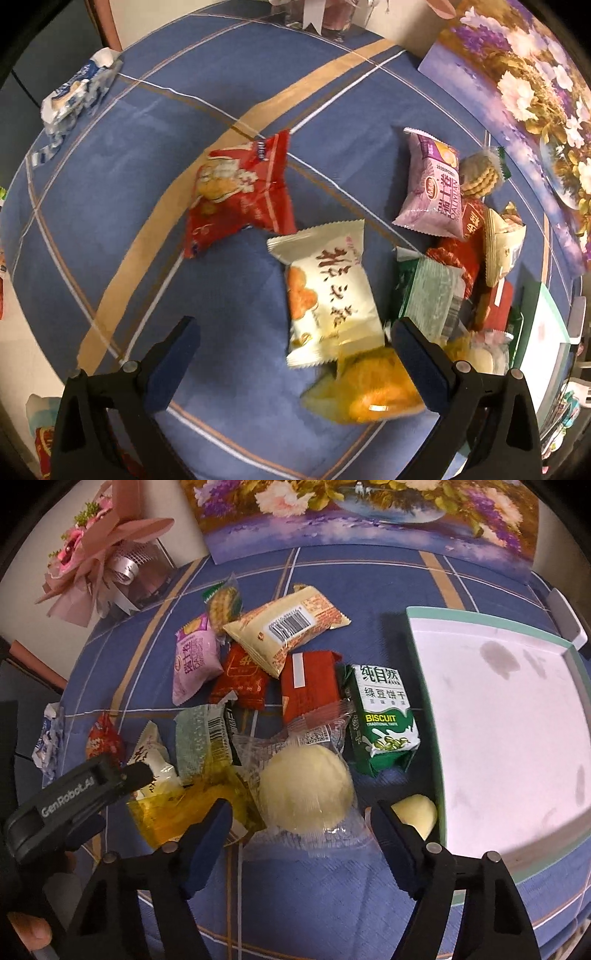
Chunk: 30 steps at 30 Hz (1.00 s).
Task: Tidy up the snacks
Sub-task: 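Grasp the cream printed packet with left gripper while right gripper grasps the clear-wrapped bun, then carry the cream packet and the wrapped bun over the white tray with both grippers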
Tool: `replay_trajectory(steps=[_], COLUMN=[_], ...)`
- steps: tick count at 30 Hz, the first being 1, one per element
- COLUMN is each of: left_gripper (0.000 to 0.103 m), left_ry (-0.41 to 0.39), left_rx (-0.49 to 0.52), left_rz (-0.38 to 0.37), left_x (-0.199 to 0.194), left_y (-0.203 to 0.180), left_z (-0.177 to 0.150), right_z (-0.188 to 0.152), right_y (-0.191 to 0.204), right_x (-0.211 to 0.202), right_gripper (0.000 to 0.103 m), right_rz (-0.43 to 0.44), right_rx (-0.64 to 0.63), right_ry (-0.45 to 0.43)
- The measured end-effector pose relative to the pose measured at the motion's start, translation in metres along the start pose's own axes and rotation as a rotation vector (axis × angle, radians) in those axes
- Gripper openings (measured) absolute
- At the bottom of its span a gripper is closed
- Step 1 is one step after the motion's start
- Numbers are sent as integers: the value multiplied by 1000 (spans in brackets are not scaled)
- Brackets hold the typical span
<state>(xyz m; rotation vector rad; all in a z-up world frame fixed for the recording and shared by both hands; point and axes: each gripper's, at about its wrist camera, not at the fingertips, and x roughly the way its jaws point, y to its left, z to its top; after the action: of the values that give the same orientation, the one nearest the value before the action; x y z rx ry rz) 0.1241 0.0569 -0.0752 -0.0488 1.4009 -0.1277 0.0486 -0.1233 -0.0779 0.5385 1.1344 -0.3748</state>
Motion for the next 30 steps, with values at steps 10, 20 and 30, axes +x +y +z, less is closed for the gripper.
replay_trajectory(steps=[10,20,30], left_gripper=[88,65,53], left_ry=[18,-35,-10], left_rx=[34,101,124], left_rz=[10,96,52], left_x=[42,56,38], left_y=[-20,-44,-42], left_z=[27,52,60], right_z=[11,14,11], right_y=[-7,-11,-11], right_x=[19,30,12], right_gripper=[66,60,58], right_rz=[-11,-9,17], right_rx=[2,8,29], right_ry=[43,50,34])
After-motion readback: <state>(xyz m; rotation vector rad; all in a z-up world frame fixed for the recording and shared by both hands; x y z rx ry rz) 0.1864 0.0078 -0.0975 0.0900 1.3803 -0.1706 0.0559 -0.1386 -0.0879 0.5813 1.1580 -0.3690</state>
